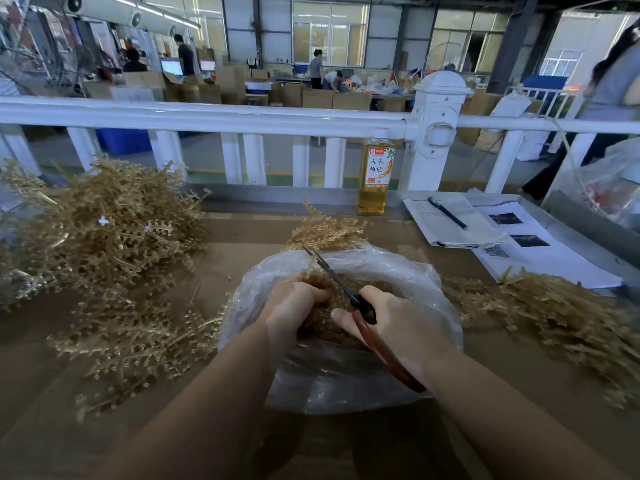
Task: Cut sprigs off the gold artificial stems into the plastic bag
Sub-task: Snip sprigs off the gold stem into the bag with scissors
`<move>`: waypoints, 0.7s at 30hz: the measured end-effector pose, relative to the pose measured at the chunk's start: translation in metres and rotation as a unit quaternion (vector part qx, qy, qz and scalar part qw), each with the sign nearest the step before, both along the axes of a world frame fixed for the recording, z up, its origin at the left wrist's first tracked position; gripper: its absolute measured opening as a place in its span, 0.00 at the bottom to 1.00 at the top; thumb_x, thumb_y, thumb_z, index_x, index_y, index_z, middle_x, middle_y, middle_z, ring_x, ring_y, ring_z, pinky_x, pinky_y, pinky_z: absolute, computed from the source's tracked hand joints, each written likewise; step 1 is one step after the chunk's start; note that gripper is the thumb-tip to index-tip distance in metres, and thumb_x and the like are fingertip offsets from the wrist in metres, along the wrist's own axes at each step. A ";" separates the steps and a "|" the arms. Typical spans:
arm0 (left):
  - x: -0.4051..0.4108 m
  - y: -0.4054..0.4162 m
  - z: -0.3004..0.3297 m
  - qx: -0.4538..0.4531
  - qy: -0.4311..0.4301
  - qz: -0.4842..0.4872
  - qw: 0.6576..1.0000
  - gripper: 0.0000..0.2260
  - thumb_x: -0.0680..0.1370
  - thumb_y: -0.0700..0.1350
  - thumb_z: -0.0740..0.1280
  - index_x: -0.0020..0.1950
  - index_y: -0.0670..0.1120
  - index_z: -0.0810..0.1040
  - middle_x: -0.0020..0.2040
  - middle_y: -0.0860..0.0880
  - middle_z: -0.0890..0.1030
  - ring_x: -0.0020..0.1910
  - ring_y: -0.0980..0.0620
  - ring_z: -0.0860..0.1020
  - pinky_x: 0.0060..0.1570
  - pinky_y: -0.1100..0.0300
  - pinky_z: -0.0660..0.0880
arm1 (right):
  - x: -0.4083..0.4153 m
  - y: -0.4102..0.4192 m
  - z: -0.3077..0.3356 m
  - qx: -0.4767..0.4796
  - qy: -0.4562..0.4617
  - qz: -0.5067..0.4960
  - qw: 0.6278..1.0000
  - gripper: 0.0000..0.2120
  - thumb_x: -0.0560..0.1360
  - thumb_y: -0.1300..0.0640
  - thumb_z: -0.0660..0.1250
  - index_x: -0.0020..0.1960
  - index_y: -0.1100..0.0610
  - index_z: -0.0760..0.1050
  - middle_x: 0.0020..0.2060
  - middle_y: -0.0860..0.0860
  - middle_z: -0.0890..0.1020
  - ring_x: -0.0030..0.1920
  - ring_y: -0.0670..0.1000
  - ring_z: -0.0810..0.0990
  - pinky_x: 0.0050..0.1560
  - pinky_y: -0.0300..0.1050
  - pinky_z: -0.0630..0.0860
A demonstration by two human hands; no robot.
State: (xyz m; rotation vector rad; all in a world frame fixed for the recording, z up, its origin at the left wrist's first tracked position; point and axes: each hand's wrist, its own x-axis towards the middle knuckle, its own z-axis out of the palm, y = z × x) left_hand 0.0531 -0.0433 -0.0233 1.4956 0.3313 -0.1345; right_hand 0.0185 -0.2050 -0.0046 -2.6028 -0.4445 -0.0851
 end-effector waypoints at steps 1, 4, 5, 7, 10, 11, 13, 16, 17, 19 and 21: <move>-0.001 0.000 0.000 -0.001 -0.001 -0.003 1.000 0.08 0.72 0.33 0.68 0.48 0.42 0.82 0.43 0.41 0.84 0.44 0.42 0.83 0.42 0.52 0.80 | 0.000 0.000 0.000 -0.002 -0.001 0.001 1.000 0.18 0.74 0.31 0.58 0.39 0.44 0.64 0.31 0.42 0.74 0.32 0.38 0.72 0.28 0.33 0.64; -0.002 0.001 0.000 -0.018 -0.008 -0.008 1.000 0.08 0.72 0.33 0.68 0.47 0.42 0.83 0.42 0.42 0.85 0.43 0.43 0.83 0.42 0.54 0.79 | 0.002 0.001 -0.002 0.013 0.006 0.010 1.000 0.18 0.74 0.31 0.59 0.39 0.45 0.65 0.31 0.43 0.74 0.32 0.39 0.73 0.28 0.33 0.63; -0.002 0.002 0.000 -0.025 -0.007 -0.008 1.000 0.08 0.72 0.33 0.67 0.47 0.41 0.83 0.40 0.42 0.85 0.42 0.44 0.83 0.41 0.55 0.78 | 0.003 0.001 -0.002 0.019 0.006 0.011 1.000 0.18 0.74 0.32 0.59 0.39 0.46 0.66 0.31 0.43 0.75 0.32 0.40 0.73 0.29 0.34 0.62; -0.002 0.002 0.001 -0.033 -0.003 -0.007 0.999 0.07 0.72 0.33 0.67 0.46 0.41 0.83 0.39 0.42 0.85 0.40 0.44 0.84 0.40 0.54 0.78 | 0.004 0.001 -0.003 0.030 0.001 0.008 1.000 0.18 0.73 0.32 0.60 0.39 0.47 0.67 0.30 0.44 0.75 0.32 0.41 0.74 0.30 0.34 0.62; -0.002 0.002 0.000 -0.036 -0.001 -0.007 0.999 0.08 0.72 0.33 0.68 0.49 0.41 0.82 0.41 0.41 0.85 0.43 0.42 0.83 0.46 0.50 0.79 | 0.005 0.001 -0.004 0.039 0.001 0.006 0.999 0.18 0.74 0.33 0.61 0.37 0.46 0.67 0.29 0.43 0.73 0.30 0.39 0.73 0.29 0.33 0.63; -0.002 0.002 0.001 -0.036 -0.004 -0.006 0.999 0.08 0.72 0.34 0.68 0.49 0.41 0.82 0.42 0.41 0.85 0.44 0.42 0.83 0.48 0.49 0.79 | 0.005 0.001 -0.004 0.036 -0.001 0.006 0.999 0.18 0.74 0.33 0.61 0.36 0.45 0.66 0.28 0.42 0.73 0.29 0.39 0.72 0.28 0.32 0.64; -0.003 0.002 0.001 -0.038 -0.008 -0.010 0.999 0.08 0.72 0.34 0.68 0.49 0.41 0.82 0.42 0.41 0.85 0.44 0.42 0.83 0.49 0.49 0.79 | 0.006 0.001 -0.005 0.035 -0.004 0.006 0.999 0.18 0.74 0.33 0.61 0.37 0.45 0.67 0.27 0.43 0.73 0.28 0.39 0.72 0.28 0.32 0.63; -0.004 0.003 0.000 -0.038 -0.011 -0.020 0.999 0.08 0.73 0.34 0.67 0.50 0.41 0.82 0.42 0.42 0.85 0.43 0.43 0.84 0.45 0.52 0.80 | 0.007 0.001 -0.006 0.041 -0.003 0.005 0.999 0.19 0.73 0.33 0.61 0.38 0.47 0.70 0.28 0.45 0.75 0.30 0.41 0.73 0.30 0.33 0.62; -0.004 0.003 -0.001 -0.040 -0.012 -0.023 0.999 0.08 0.73 0.34 0.67 0.50 0.40 0.82 0.42 0.42 0.85 0.42 0.44 0.84 0.43 0.53 0.79 | 0.007 0.001 -0.007 0.043 -0.003 0.003 0.999 0.19 0.73 0.33 0.61 0.38 0.48 0.70 0.28 0.45 0.75 0.30 0.41 0.74 0.31 0.34 0.62; -0.003 0.004 -0.002 -0.047 -0.014 -0.024 0.999 0.07 0.73 0.34 0.67 0.49 0.41 0.82 0.41 0.42 0.85 0.41 0.45 0.84 0.40 0.55 0.79 | 0.008 0.002 -0.008 0.049 -0.001 0.000 0.999 0.19 0.73 0.32 0.61 0.38 0.48 0.70 0.28 0.45 0.75 0.30 0.42 0.74 0.31 0.35 0.63; -0.003 0.004 -0.003 -0.052 -0.015 -0.025 0.998 0.07 0.73 0.34 0.68 0.47 0.42 0.82 0.40 0.43 0.85 0.39 0.46 0.84 0.38 0.56 0.78 | 0.009 0.001 -0.007 0.045 0.004 -0.002 0.999 0.19 0.73 0.32 0.61 0.38 0.47 0.70 0.28 0.45 0.75 0.30 0.41 0.74 0.31 0.34 0.63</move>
